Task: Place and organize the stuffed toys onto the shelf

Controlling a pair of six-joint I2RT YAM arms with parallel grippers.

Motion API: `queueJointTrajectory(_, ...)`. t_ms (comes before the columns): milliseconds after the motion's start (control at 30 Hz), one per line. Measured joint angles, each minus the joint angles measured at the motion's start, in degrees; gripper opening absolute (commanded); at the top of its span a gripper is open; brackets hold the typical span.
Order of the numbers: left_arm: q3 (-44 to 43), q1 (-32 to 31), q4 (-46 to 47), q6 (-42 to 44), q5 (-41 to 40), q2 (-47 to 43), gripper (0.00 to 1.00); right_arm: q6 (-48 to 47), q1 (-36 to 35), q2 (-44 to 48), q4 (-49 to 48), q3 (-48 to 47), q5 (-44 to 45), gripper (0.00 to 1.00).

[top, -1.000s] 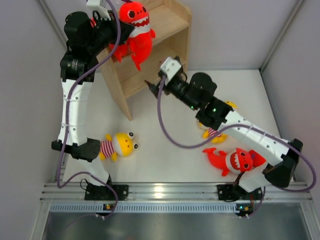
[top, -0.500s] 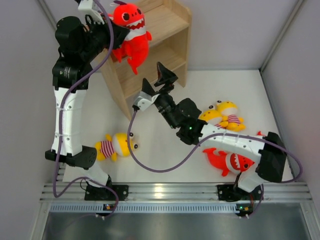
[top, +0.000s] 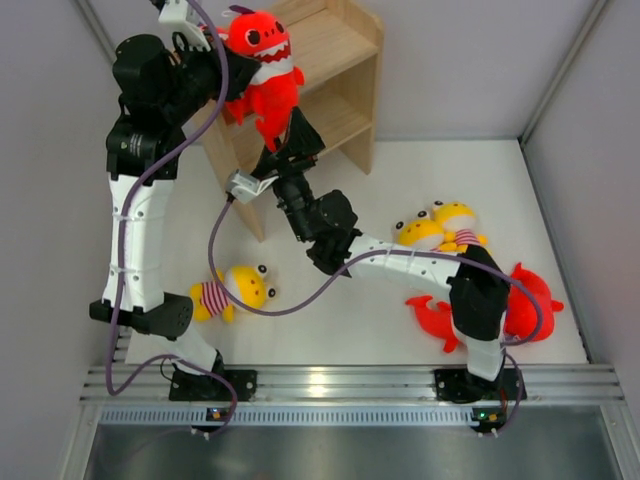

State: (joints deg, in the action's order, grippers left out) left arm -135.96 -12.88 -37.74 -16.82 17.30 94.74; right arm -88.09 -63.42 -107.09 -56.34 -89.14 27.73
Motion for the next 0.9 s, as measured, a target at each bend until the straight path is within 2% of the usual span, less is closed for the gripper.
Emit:
queueJointTrajectory(100, 0.22, 0.00, 0.07, -0.04, 0.02, 0.00, 0.00, 0.13, 0.35, -1.97, 0.37, -4.24, 1.11, 0.71)
queueJointTrajectory(133, 0.28, 0.00, 0.15, -0.07, 0.00, 0.00, 0.00, 0.72, 0.46, -2.23, 0.70, -5.18, 1.42, 0.62)
queueJointTrajectory(267, 0.35, 0.04, 0.59, -0.24, 0.00, -0.04, 0.00, 4.11, 0.55, -2.25, 3.56, -6.47, 1.90, 0.44)
queueJointTrajectory(367, 0.46, 0.04, 0.44, -0.07, -0.02, -0.33, 0.00, 9.75, 0.57, -1.38, 9.22, -6.64, 1.70, 0.02)
queueJointTrajectory(533, 0.68, 0.04, -0.39, 0.48, -0.72, -0.66, 0.00, 28.02, 2.10, 3.82, 21.66, -7.65, -1.31, 0.00)
queueJointTrajectory(667, 0.68, 0.04, 0.52, 0.39, -1.07, -0.98, 0.01, 40.41, 6.03, 9.01, 27.39, -7.78, -6.45, 0.00)
queueJointTrajectory(700, 0.66, 0.04, 0.81, 0.33, -1.03, -1.03, 0.16, 42.49, 7.08, 9.70, 28.33, -8.07, -7.80, 0.00)
queueJointTrajectory(767, 0.66, 0.02, 1.51, 0.39, -0.92, -1.05, 0.35, 46.86, 9.14, 10.34, 30.77, -9.64, -10.95, 0.00)
queueJointTrajectory(800, 0.57, 0.04, 1.66, 0.42, -0.90, -1.05, 0.56, 48.96, 10.05, 10.29, 32.44, -10.82, -12.26, 0.00)
queueJointTrajectory(900, -0.44, 0.15, 1.55, 1.49, -0.42, -0.87, 0.77, 54.05, 12.24, 9.60, 36.48, -14.27, -15.41, 0.00)
